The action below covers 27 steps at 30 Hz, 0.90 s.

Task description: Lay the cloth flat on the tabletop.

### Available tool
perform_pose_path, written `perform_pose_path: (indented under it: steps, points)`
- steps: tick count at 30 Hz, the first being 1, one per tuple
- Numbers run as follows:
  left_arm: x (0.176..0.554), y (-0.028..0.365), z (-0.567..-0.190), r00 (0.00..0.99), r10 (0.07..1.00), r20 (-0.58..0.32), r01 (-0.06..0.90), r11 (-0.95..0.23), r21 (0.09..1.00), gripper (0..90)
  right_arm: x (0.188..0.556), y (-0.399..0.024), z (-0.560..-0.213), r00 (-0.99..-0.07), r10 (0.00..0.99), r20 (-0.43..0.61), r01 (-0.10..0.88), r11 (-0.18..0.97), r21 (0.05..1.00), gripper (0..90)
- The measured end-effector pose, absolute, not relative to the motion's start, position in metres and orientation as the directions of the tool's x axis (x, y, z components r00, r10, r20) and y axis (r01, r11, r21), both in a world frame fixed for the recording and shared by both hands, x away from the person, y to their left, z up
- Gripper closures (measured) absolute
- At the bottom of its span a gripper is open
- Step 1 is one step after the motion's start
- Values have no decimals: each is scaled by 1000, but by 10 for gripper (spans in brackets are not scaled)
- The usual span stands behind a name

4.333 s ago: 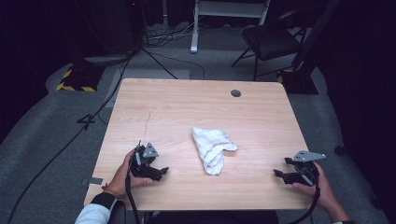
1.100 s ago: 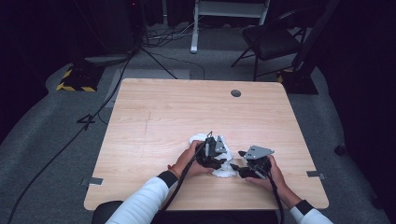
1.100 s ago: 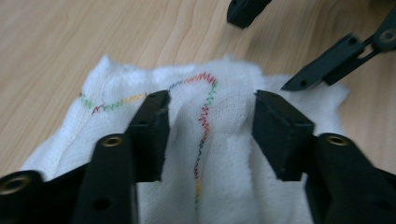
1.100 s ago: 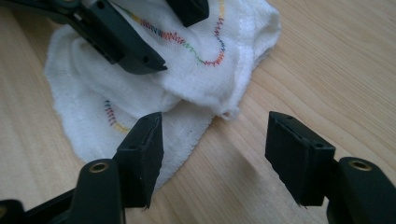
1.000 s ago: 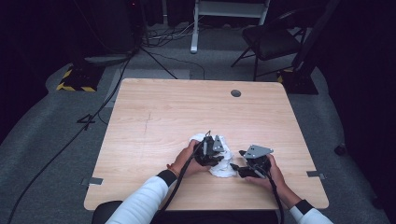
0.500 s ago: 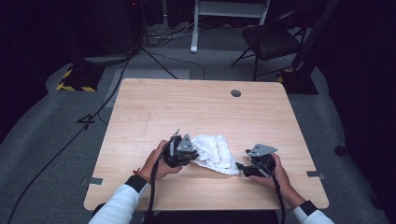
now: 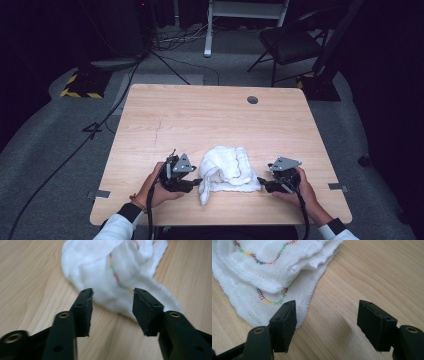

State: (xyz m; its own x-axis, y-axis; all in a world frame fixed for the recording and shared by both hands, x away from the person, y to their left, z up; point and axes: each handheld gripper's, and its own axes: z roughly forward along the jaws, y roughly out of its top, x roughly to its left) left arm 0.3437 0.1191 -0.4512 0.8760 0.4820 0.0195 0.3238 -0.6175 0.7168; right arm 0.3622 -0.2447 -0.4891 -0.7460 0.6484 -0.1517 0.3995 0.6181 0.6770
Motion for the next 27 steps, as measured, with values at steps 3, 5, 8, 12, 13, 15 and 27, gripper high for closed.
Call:
perform_pose_path:
  steps: [3, 5, 8, 12, 13, 15, 27]
  points:
    - [349, 100, -446, 874, 480, 70, 292, -635, 715, 346, 359, -242, -487, -770, 618, -159, 360, 626, 691, 351]
    - [352, 88, -443, 883, 461, 87, 265, -644, 717, 315, 357, -239, -486, -786, 594, -172, 327, 636, 699, 370]
    - [358, 69, -442, 898, 423, 117, 225, -673, 704, 310, 356, -235, -485, -811, 560, -169, 299, 645, 704, 410]
    - [371, 50, -452, 912, 391, 125, 215, -715, 665, 322, 357, -234, -489, -818, 549, -170, 301, 662, 687, 410]
    - [375, 49, -456, 917, 379, 125, 214, -731, 648, 370, 358, -235, -490, -819, 548, -170, 304, 666, 681, 401]
    - [381, 51, -462, 926, 363, 108, 223, -753, 620, 459, 359, -238, -490, -817, 556, -151, 319, 655, 685, 394]
    - [393, 118, -470, 887, 452, 89, 304, -719, 625, 774, 360, -250, -491, -805, 580, -127, 352, 638, 685, 392]
